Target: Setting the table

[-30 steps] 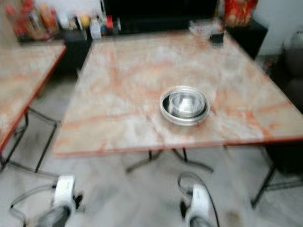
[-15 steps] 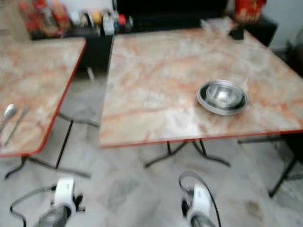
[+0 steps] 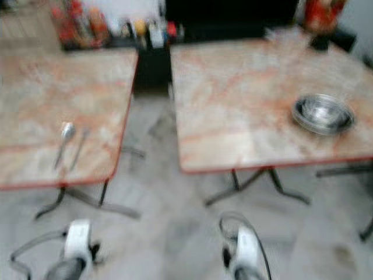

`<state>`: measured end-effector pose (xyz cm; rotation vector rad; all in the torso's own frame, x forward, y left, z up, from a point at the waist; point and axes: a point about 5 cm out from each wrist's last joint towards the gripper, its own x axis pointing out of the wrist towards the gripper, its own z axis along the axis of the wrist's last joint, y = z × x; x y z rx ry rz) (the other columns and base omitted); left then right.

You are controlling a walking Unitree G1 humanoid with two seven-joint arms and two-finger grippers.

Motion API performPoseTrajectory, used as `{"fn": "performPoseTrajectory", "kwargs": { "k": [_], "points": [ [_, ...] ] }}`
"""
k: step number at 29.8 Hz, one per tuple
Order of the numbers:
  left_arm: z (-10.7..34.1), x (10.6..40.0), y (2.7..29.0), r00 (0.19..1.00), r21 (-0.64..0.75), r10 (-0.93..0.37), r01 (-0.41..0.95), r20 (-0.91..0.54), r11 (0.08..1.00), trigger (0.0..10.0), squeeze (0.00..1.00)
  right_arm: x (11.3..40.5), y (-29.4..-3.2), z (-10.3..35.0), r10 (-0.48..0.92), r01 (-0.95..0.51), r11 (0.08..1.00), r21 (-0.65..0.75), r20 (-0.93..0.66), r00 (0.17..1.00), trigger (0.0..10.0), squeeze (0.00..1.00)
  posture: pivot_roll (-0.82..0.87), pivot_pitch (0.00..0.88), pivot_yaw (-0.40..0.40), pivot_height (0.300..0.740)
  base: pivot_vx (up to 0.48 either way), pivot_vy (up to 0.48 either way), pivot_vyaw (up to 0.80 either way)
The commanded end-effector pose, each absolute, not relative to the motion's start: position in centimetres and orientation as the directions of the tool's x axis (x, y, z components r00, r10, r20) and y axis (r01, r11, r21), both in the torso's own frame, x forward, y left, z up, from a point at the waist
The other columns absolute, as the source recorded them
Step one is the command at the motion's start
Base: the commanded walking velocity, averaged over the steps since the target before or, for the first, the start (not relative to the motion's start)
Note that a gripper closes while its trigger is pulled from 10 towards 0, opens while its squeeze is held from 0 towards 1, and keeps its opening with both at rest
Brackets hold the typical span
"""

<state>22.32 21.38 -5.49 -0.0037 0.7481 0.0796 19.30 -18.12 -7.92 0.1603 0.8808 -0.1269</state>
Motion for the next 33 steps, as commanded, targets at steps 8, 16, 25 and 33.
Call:
{"fn": "performPoseTrajectory", "kwargs": {
  "k": [8,16,25,33],
  "points": [
    [-5.18,22.49,22.25,0.735,0.041,0.097,-0.094,-0.671,0.995,10.0,0.00,20.16,-17.36,-7.53,-0.022,0.164,0.980,0.112,-0.758,0.652,10.0,0.00,0.06,0.061,0.012,0.740,0.000,0.480,0.00],
    [-5.32,22.22,22.37,0.731,0.039,0.105,-0.106,-0.674,0.994,10.0,0.00,19.91,-17.15,-7.69,-0.014,0.158,0.981,0.116,-0.765,0.644,10.0,0.00,0.07,0.085,0.007,0.740,0.000,0.480,0.00],
    [-5.47,21.92,22.48,0.727,0.040,0.111,-0.115,-0.678,0.993,10.0,0.00,19.66,-17.26,-7.82,-0.017,0.147,0.984,0.100,-0.772,0.636,10.0,0.00,0.07,0.091,0.005,0.740,0.000,0.480,0.00],
    [-5.43,21.86,22.76,0.727,0.044,0.123,-0.126,-0.675,0.991,10.0,0.00,19.79,-17.09,-7.76,-0.011,0.129,0.987,0.093,-0.769,0.639,10.0,0.00,0.07,0.090,0.004,0.740,0.000,0.466,0.00]
  ]
}}
